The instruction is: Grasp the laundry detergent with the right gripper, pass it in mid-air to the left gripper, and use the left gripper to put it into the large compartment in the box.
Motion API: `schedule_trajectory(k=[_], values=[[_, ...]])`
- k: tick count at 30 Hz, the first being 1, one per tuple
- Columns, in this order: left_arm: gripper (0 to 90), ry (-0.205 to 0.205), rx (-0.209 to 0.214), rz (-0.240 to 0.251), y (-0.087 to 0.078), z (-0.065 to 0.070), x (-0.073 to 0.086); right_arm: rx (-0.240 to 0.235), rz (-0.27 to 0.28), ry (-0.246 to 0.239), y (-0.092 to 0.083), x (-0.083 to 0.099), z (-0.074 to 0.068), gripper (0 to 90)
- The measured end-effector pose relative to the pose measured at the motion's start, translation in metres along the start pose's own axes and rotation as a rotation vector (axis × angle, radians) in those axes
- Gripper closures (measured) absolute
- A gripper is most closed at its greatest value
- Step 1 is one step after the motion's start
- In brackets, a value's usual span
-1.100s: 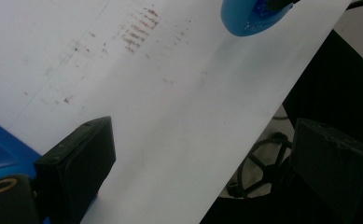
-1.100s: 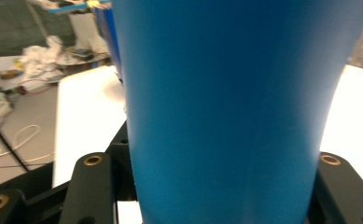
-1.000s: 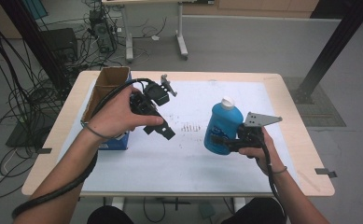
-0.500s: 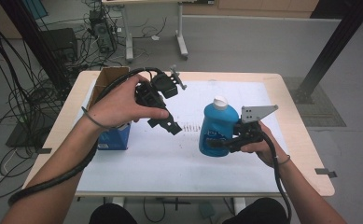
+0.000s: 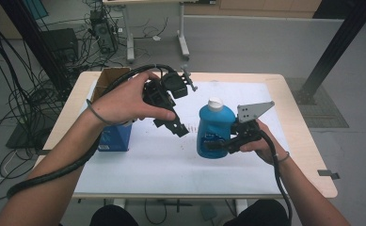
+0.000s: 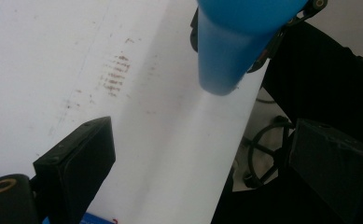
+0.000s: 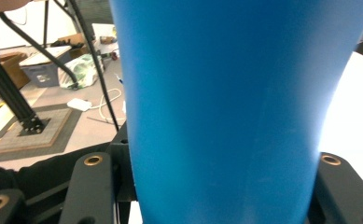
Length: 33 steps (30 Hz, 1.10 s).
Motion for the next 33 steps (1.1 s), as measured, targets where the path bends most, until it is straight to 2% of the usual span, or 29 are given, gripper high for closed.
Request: schedule_trajectory(k=[7,15,20,33], values=[[7.2,0.044,0.024,-0.021,-0.003,0.006,-0.008,-0.051,-0.017,-0.018,0.011,-0.008,-0.008,43.1],[6.6,0.063,0.034,-0.025,-0.005,0.01,-0.015,-0.092,-0.021,-0.032,0.018,-0.014,-0.016,43.2],[6.8,0.088,0.047,-0.048,0.0,0.015,-0.017,-0.12,-0.025,-0.045,0.023,-0.018,-0.022,43.1],[6.9,0.129,0.068,-0.044,0.004,0.024,-0.026,-0.146,-0.039,-0.057,0.035,-0.02,-0.026,43.1]])
Point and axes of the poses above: each handheld gripper's, and its own axes: y roughly forward along the jaws, x roughly out of its underside, z roughly to its right, the point moved 7 cm from there along y, roughly forward along the jaws, and after that the axes turned 6 degrees about z, right-handed, at the moved point
